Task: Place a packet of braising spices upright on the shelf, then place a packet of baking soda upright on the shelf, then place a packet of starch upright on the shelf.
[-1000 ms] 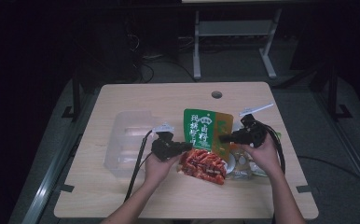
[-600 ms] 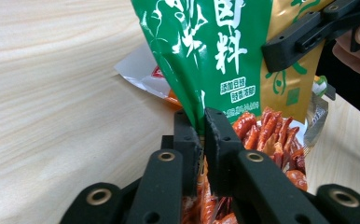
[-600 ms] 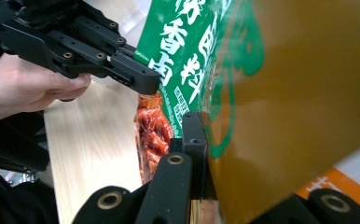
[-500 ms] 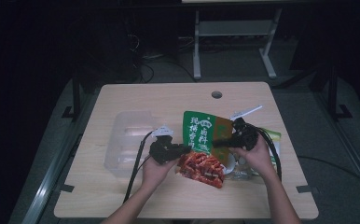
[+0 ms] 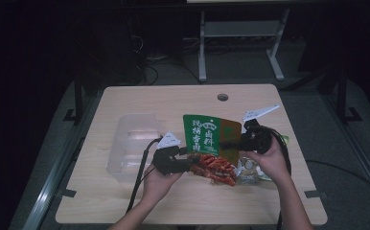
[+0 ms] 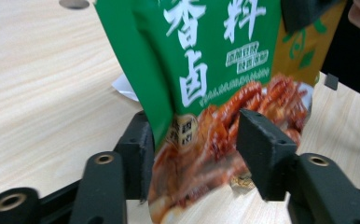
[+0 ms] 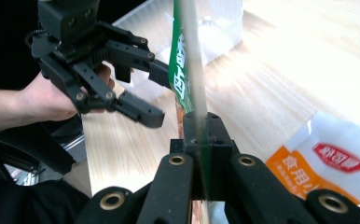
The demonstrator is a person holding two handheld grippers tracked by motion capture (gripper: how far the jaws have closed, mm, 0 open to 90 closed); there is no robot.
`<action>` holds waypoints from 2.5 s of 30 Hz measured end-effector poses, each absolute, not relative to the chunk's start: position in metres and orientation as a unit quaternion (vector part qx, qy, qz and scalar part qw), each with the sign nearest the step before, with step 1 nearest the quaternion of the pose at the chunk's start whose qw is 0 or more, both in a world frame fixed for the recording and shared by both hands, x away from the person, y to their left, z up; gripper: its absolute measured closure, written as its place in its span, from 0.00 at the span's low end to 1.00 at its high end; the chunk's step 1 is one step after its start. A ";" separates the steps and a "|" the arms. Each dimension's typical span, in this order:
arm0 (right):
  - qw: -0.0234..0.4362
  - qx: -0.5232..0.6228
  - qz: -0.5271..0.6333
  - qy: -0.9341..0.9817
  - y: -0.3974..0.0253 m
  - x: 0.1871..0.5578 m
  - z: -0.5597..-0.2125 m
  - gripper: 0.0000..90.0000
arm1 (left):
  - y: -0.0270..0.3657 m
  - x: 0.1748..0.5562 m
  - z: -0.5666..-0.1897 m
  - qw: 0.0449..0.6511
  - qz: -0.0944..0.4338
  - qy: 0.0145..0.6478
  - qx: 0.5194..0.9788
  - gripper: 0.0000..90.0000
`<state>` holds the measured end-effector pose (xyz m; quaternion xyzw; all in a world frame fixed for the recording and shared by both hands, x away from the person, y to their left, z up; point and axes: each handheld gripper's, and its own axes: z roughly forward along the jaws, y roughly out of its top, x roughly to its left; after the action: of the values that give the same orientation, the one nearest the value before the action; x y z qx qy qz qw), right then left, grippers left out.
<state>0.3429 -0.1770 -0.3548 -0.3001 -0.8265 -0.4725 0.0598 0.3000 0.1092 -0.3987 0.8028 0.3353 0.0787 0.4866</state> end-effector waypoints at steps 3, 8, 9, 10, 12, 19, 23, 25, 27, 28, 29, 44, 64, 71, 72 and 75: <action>0.044 -0.301 -0.474 -0.826 -0.176 0.339 -0.348 0.99 | 0.110 0.296 -0.395 0.491 0.079 0.336 0.800 0.49; 0.018 -0.299 -0.470 -0.830 -0.175 0.333 -0.337 1.00 | 0.115 0.287 -0.394 0.487 0.087 0.325 0.806 0.45; 0.018 -0.299 -0.470 -0.830 -0.175 0.333 -0.337 1.00 | 0.116 0.285 -0.395 0.488 0.087 0.323 0.806 0.45; 0.012 -0.299 -0.470 -0.831 -0.175 0.334 -0.337 1.00 | 0.117 0.283 -0.396 0.492 0.081 0.319 0.806 0.46; 0.010 -0.304 -0.471 -0.828 -0.176 0.334 -0.336 1.00 | 0.117 0.279 -0.398 0.485 0.091 0.308 0.813 0.45; 0.005 -0.314 -0.478 -0.820 -0.176 0.336 -0.333 1.00 | 0.120 0.268 -0.406 0.482 0.076 0.287 0.824 0.34; -0.002 -0.312 -0.481 -0.819 -0.174 0.336 -0.329 1.00 | 0.126 0.256 -0.408 0.477 0.075 0.273 0.832 0.29; -0.002 -0.314 -0.481 -0.818 -0.173 0.337 -0.327 1.00 | 0.131 0.252 -0.410 0.474 0.072 0.269 0.836 0.27; -0.001 -0.316 -0.483 -0.817 -0.171 0.339 -0.325 1.00 | 0.135 0.248 -0.411 0.473 0.072 0.263 0.838 0.26; -0.003 -0.314 -0.486 -0.816 -0.168 0.340 -0.320 1.00 | 0.138 0.246 -0.412 0.473 0.072 0.262 0.838 0.26; -0.003 -0.314 -0.486 -0.816 -0.168 0.340 -0.320 1.00 | 0.139 0.245 -0.413 0.473 0.072 0.262 0.838 0.26; -0.012 -0.303 -0.465 -0.832 -0.130 0.355 -0.300 1.00 | 0.151 0.233 -0.412 0.489 0.083 0.239 0.835 0.25; -0.015 -0.305 -0.457 -0.835 -0.118 0.376 -0.291 1.00 | 0.148 0.231 -0.418 0.490 0.075 0.230 0.838 0.25; -0.025 -0.295 -0.459 -0.838 -0.107 0.383 -0.284 1.00 | 0.150 0.231 -0.418 0.491 0.071 0.232 0.837 0.24; -0.025 -0.295 -0.457 -0.839 -0.105 0.384 -0.283 1.00 | 0.150 0.231 -0.418 0.491 0.071 0.233 0.836 0.24; -0.026 -0.294 -0.459 -0.838 -0.101 0.387 -0.282 1.00 | 0.150 0.231 -0.419 0.493 0.072 0.233 0.835 0.25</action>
<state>0.3873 -0.1015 -0.2817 -0.2941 -0.8379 -0.4590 -0.0262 0.2315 0.1500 -0.4185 0.8354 0.2328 0.0718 0.4927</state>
